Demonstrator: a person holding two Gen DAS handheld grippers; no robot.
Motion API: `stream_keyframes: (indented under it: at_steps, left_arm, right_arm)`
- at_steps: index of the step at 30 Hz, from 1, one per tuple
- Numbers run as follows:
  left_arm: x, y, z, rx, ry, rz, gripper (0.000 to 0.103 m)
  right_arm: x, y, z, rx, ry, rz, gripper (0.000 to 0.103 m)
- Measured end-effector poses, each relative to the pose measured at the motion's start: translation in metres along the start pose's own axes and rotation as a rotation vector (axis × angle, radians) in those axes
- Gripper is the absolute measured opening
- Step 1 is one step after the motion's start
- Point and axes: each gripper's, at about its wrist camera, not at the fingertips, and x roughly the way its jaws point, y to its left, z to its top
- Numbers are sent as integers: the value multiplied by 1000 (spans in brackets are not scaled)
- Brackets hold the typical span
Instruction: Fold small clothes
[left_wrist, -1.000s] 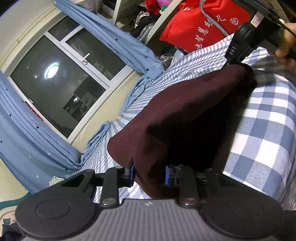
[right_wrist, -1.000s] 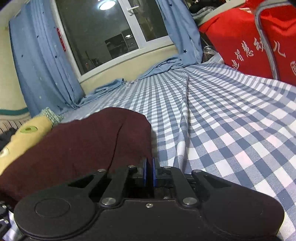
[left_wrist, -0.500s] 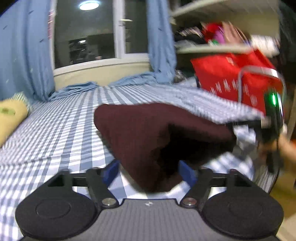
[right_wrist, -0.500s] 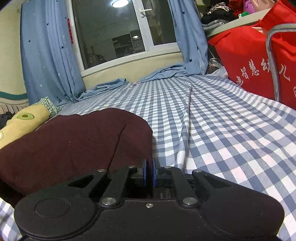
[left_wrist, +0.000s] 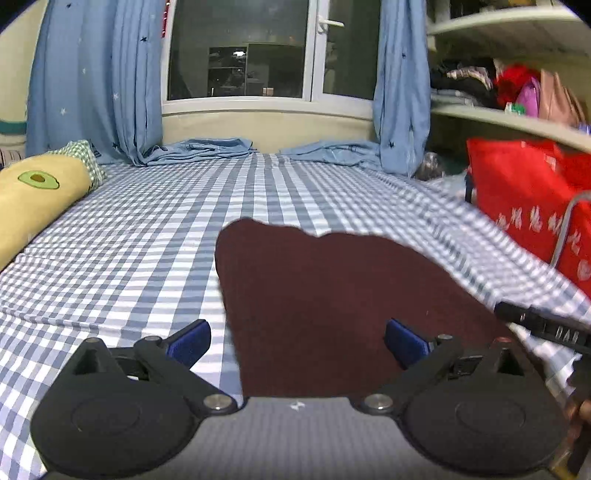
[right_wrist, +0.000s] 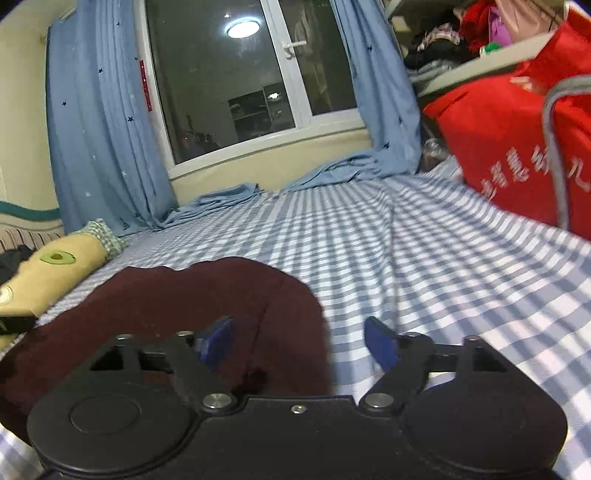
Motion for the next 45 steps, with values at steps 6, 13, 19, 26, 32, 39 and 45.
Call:
stream_keyframes:
  at_steps: [6,13,19,26,32,39,45]
  left_arm:
    - [19,3,-25,-38,36,-20,103]
    - [26,11,-59,-63,0,-31,103]
    - [22,12,-69,-90,-33,-26,103]
    - [23,13,-66,-86,-9,-31,103]
    - [24,14,-67,-107,2,-34,103]
    - [25,16,-64,-151,30,-36,103]
    - [26,16,-63,-159,36,-42,103]
  right_arm:
    - [23,-10,-28,10,100,-15,96]
    - [27,-7,-33,12,119,-35,101]
    - [26,-8,-35,15,111,-36,101]
    - [26,-8,-35,18,107,-37,102]
    - [24,-7,-35,16,102,-45,102]
    - [23,-6,-35,15,100,-49,102]
    - [21,-6,-35,18,92,-50,102]
